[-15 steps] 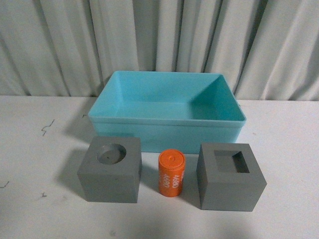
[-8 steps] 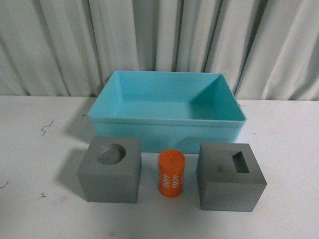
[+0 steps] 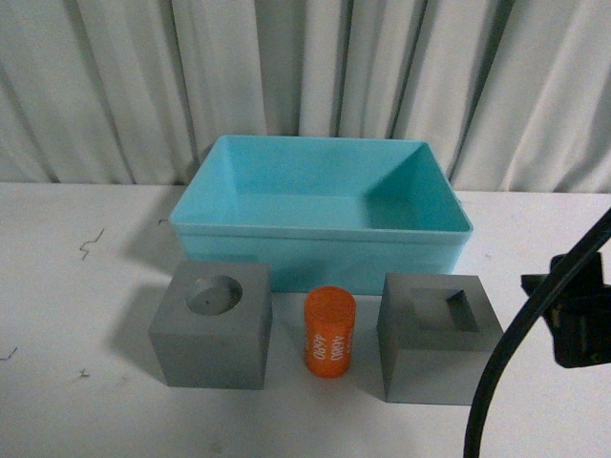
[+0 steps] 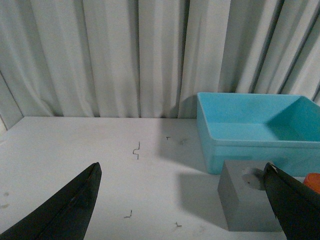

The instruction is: Place gray and orange parts in blue box

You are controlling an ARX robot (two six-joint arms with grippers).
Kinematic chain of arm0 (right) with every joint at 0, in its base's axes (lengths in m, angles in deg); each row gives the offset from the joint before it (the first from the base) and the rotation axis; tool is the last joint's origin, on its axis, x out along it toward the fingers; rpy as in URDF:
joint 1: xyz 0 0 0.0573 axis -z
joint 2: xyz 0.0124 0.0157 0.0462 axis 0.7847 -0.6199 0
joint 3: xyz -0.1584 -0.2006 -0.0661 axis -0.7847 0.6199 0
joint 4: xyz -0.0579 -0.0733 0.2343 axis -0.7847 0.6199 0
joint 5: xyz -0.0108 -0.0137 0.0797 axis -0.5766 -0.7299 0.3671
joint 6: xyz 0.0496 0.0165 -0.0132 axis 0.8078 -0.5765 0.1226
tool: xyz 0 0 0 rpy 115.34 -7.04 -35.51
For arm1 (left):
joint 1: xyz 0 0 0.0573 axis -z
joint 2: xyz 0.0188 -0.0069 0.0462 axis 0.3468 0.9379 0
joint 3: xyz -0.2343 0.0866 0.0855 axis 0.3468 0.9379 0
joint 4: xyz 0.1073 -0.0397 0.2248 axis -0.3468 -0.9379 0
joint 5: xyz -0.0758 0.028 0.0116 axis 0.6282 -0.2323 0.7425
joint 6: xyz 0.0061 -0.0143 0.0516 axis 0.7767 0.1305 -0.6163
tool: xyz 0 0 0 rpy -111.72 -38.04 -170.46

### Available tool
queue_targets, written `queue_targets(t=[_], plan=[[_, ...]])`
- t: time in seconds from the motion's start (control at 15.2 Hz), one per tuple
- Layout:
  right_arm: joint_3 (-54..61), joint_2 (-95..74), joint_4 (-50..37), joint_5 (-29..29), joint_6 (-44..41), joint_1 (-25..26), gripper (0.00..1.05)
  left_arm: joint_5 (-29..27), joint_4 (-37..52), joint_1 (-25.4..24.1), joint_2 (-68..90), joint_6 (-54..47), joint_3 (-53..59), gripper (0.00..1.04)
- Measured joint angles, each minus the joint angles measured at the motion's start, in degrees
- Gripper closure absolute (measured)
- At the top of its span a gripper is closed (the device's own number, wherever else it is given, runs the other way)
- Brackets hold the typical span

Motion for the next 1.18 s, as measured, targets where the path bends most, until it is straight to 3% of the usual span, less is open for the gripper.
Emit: queue_targets(t=[0.79,0.99,1.18], plan=[[-9.0,-18.4,-2.2,-5.7,7.7,-7.3,0.06,0.0,0.0,0.0,0.0,0.0,0.0,0.07],[-8.8,-18.8,-1.9,-6.6,9.9,-7.2,0.51,0.0,0.0,0.0,0.0,0.0,0.0,0.07],[-8.4,-18.8,-2.3,-6.6,10.2,-7.0,0.64,0.0,0.0,0.0,0.0,0.0,0.0,0.07]])
